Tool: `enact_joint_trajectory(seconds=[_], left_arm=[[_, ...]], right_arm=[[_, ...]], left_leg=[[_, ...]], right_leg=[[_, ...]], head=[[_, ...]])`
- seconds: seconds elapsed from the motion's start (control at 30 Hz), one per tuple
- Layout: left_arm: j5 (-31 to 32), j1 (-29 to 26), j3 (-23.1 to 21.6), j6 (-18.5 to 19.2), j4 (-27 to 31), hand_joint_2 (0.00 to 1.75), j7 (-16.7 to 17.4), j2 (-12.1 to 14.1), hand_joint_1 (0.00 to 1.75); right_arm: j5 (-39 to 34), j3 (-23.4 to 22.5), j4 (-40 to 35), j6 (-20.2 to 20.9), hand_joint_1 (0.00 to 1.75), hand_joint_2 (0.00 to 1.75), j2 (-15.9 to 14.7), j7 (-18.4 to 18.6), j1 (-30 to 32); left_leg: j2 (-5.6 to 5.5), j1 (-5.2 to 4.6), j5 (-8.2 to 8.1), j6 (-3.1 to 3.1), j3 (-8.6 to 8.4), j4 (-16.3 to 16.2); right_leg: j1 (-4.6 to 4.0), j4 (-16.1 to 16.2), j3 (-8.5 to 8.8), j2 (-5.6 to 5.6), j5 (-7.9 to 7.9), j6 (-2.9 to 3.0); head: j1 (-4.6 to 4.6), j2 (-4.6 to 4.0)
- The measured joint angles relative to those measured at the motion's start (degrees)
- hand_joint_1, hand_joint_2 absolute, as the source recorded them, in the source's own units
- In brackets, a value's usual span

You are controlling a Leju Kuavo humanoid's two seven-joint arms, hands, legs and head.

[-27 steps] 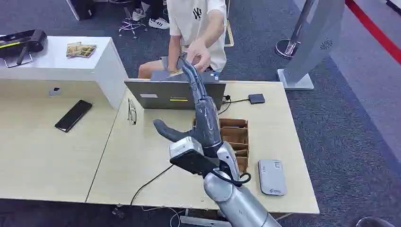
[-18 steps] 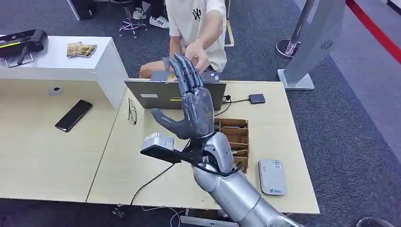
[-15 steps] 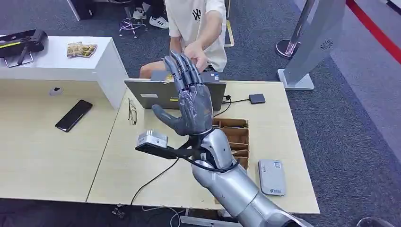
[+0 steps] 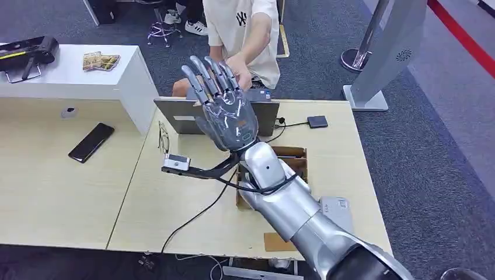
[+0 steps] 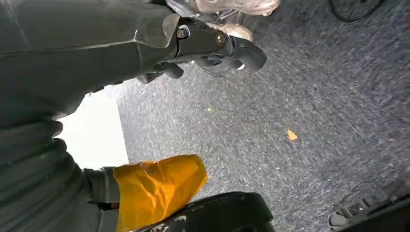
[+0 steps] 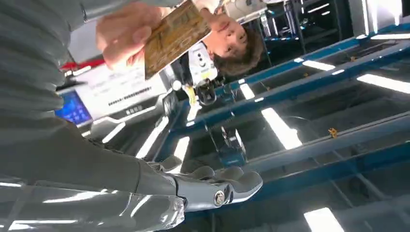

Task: Pass the card to the sensor for recognition and then transmit it.

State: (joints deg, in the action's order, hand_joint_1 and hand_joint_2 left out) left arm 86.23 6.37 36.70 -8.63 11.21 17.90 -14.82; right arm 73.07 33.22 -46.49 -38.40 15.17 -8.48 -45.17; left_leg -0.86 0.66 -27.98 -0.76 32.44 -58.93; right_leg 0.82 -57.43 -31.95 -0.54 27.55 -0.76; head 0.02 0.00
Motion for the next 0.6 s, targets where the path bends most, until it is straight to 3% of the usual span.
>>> enact_joint_trajectory(seconds=[0.07, 0.1, 0.6], left_arm=[[0.0, 0.0, -0.2, 0.1, 0.0, 1.75, 0.0, 0.0, 0.00], [0.0, 0.0, -0.3, 0.2, 0.0, 1.75, 0.0, 0.0, 0.00], [0.0, 0.0, -1.5, 0.2, 0.0, 1.75, 0.0, 0.0, 0.00]], right_arm=[[0.8, -0.3, 0.7, 0.0, 1.48, 1.75, 0.0, 0.1, -0.3], [1.3, -0.4, 1.0, 0.0, 1.71, 1.75, 0.0, 0.2, -0.4], [1.7, -1.4, 4.3, 0.0, 1.75, 1.75, 0.0, 0.3, -0.9]], left_leg=[[0.00, 0.00, 0.00, 0.00, 0.00, 0.0], [0.00, 0.00, 0.00, 0.00, 0.00, 0.0], [-0.05, 0.00, 0.00, 0.00, 0.00, 0.0]], right_leg=[[0.00, 0.0, 0.00, 0.00, 0.00, 0.00], [0.00, 0.0, 0.00, 0.00, 0.00, 0.00], [0.00, 0.0, 0.00, 0.02, 0.00, 0.00]], head=[[0.00, 0.00], [-0.02, 0.00], [0.00, 0.00]])
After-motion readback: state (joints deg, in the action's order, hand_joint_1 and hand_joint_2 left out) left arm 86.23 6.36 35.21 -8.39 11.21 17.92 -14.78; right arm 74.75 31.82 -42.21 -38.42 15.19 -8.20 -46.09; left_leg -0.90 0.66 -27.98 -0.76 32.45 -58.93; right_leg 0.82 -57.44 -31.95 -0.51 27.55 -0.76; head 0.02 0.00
